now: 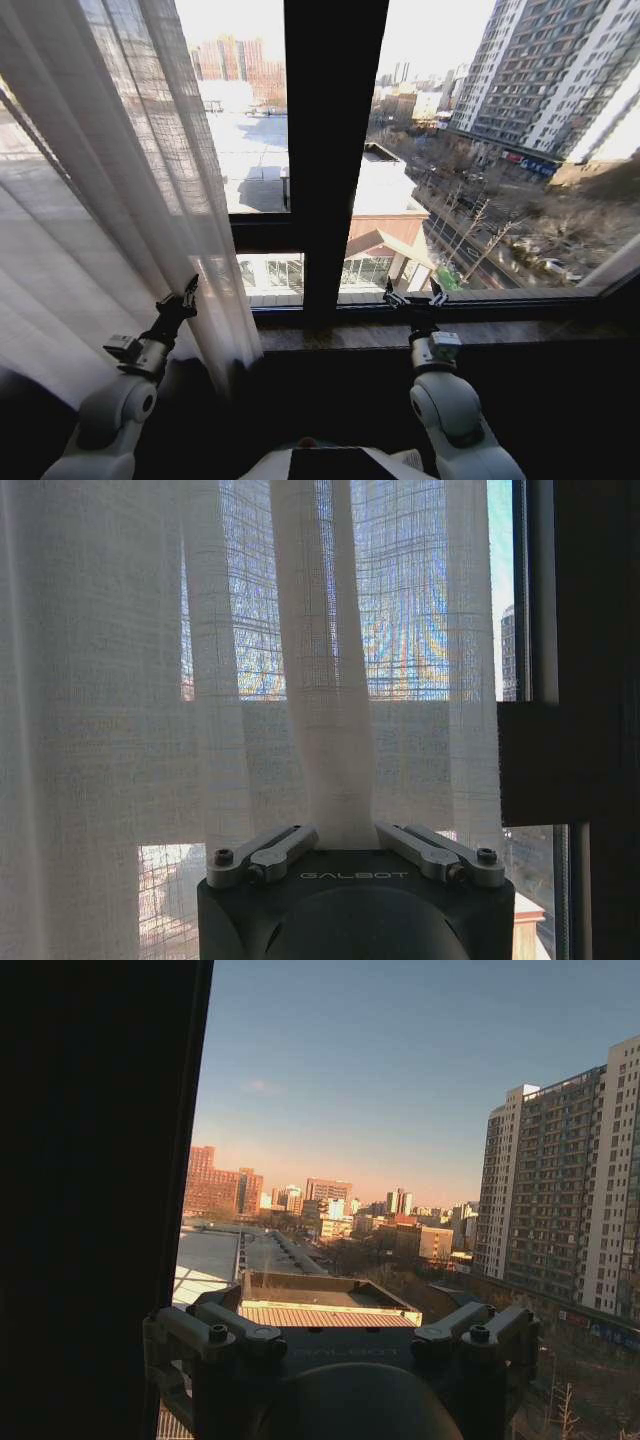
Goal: Open the curtains by pulling them apart, changing their state from closed to fully open.
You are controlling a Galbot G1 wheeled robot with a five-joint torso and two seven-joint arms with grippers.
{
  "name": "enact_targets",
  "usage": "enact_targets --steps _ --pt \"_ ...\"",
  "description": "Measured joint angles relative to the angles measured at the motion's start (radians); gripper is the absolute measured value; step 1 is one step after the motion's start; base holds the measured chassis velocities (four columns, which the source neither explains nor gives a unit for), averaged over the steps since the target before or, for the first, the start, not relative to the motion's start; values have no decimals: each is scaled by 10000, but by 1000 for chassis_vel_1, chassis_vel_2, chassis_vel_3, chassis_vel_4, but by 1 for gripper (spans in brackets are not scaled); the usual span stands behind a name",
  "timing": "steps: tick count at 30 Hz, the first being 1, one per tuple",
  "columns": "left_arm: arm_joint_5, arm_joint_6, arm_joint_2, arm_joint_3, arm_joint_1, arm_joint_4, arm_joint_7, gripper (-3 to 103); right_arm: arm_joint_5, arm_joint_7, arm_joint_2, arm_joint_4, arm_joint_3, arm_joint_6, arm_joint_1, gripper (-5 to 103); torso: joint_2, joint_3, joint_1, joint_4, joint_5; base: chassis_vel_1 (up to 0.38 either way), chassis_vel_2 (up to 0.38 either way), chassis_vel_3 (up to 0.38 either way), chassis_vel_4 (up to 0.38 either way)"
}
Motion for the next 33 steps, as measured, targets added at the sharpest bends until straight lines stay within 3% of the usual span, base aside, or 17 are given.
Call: enact_targets --steps 17,33 --pt "200 -8 -197 -19 115 -103 -9 0 -530 -137 80 189 -198 78 -185 100 0 0 2 -1 1 31 31 -27 -36" --pt "318 -54 -438 -82 285 -301 -15 0 -532 -163 -39 393 -298 117 -357 100 1 0 1 -1 0 258 257 -266 -261"
